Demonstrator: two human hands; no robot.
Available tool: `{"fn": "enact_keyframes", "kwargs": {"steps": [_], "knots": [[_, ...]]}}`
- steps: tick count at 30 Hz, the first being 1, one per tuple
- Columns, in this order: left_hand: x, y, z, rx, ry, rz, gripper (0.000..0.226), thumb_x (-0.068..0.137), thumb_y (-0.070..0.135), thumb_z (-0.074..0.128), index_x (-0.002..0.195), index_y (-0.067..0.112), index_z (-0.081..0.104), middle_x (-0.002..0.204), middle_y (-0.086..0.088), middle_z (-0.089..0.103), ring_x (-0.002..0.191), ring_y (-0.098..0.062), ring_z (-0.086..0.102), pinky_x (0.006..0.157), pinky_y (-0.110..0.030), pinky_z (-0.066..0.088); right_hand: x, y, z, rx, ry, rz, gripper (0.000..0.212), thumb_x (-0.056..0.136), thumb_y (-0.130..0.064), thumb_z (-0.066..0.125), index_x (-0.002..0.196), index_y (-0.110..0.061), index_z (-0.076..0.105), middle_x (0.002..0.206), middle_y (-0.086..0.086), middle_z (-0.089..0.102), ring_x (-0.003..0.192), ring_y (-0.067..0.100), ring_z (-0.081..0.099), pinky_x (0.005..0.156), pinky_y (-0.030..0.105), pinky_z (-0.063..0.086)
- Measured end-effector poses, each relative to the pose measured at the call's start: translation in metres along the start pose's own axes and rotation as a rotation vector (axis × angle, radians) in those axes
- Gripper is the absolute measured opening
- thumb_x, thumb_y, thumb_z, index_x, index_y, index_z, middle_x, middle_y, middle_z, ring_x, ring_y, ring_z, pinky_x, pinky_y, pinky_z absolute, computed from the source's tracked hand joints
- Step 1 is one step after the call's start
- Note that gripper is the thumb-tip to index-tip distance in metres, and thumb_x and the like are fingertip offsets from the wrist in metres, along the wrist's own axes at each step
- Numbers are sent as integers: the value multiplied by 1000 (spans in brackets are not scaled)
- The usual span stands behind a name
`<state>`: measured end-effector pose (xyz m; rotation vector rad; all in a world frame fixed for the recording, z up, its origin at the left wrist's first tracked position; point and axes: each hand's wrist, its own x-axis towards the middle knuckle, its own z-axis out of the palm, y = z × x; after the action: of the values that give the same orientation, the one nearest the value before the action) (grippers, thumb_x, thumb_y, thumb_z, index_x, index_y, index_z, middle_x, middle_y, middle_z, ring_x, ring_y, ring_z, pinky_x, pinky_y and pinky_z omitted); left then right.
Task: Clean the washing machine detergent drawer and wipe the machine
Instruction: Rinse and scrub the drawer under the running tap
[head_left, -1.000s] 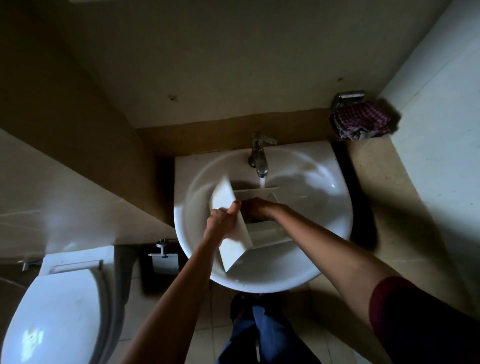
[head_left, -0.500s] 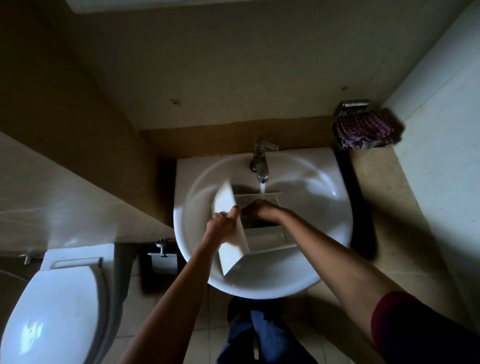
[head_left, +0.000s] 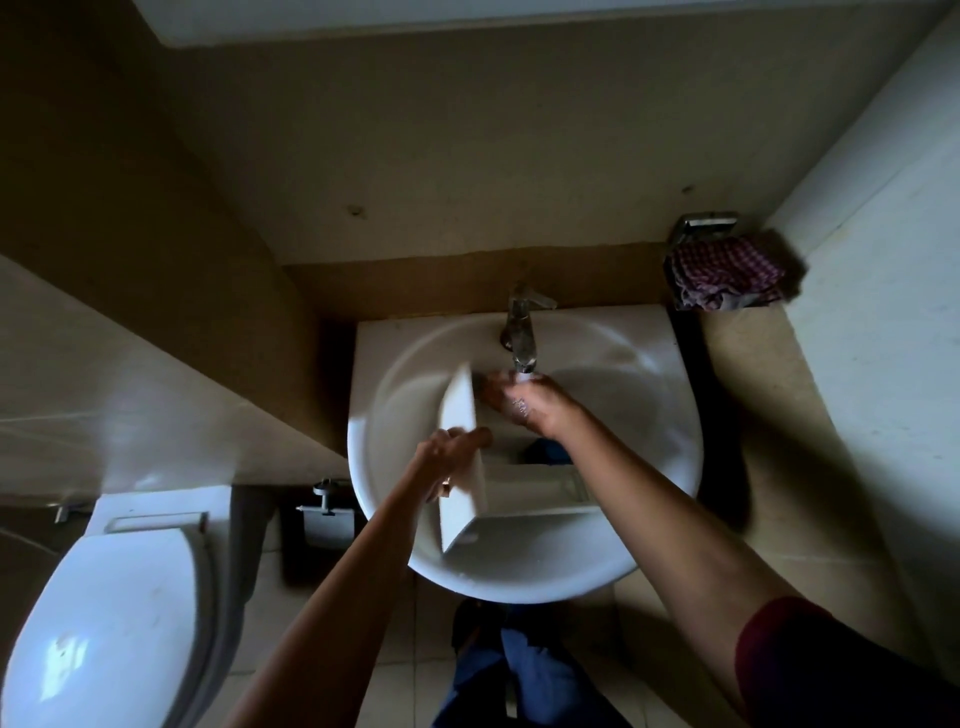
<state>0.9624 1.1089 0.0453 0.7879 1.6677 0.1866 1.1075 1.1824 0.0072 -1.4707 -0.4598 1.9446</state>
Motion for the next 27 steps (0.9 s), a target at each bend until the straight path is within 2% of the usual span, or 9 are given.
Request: {"fn": "enact_keyframes", "kwargs": {"steps": [2,4,6,9,12,15,21,23,27], "knots": [[2,-1,1,-18,-36,-10,24,82,37,65,85,16,56,67,-4,42,55,-17,41,56,-26,32,-4,1,-4,-310,-60,-8,31,89,16,38,87,-7,59,65,5,64,57,14,65,50,16,49],[4,0,3,-29,-63,-29,28,81,35,67,95,12,57,74,-6,46,61,-19,44,59,-26,34,3,1,-13,-452,90,-50,27,85,12,46,82,-10,61,72,8,62,76,25,66,61,21,52],[6,1,5,-32,-77,-34,46,70,39,70,102,7,59,81,-9,49,67,-22,47,64,-30,39,8,0,-22,-398,206,-76,22,84,7,53,82,-11,65,76,9,64,79,26,64,67,25,53],[5,3,8,-28,-92,-33,53,55,44,67,93,8,59,78,-10,49,66,-22,46,67,-32,36,11,5,-31,-341,91,-78,26,84,8,55,90,-12,70,99,23,68,89,32,64,81,34,50],[7,3,7,-36,-92,-39,52,56,46,66,92,9,59,80,-10,51,69,-23,49,68,-31,37,5,3,-33,-469,13,-111,26,87,7,54,98,-10,70,95,4,69,77,14,58,67,22,44],[11,1,6,-47,-93,-51,64,57,48,68,107,7,59,91,-12,56,79,-27,53,73,-33,41,10,2,-33,-353,205,-83,12,86,-3,60,88,-12,67,77,3,63,66,13,56,53,20,43],[19,-6,5,-76,-133,-28,67,66,50,69,119,10,56,111,-14,58,98,-30,57,86,-37,47,9,-3,-17,420,100,115,19,100,-5,38,92,-2,55,73,12,63,64,13,62,47,16,51],[18,-7,4,-100,-147,-16,70,63,51,70,119,12,55,114,-12,58,102,-30,57,91,-39,45,12,-4,-15,437,99,100,19,99,-3,37,91,-3,54,60,8,63,51,10,60,43,16,48],[19,-9,6,-108,-145,27,40,80,47,67,105,17,56,101,-6,52,84,-21,51,80,-33,40,2,-4,-22,151,-79,184,17,99,-8,41,94,-6,57,81,9,63,70,13,60,56,19,52]]}}
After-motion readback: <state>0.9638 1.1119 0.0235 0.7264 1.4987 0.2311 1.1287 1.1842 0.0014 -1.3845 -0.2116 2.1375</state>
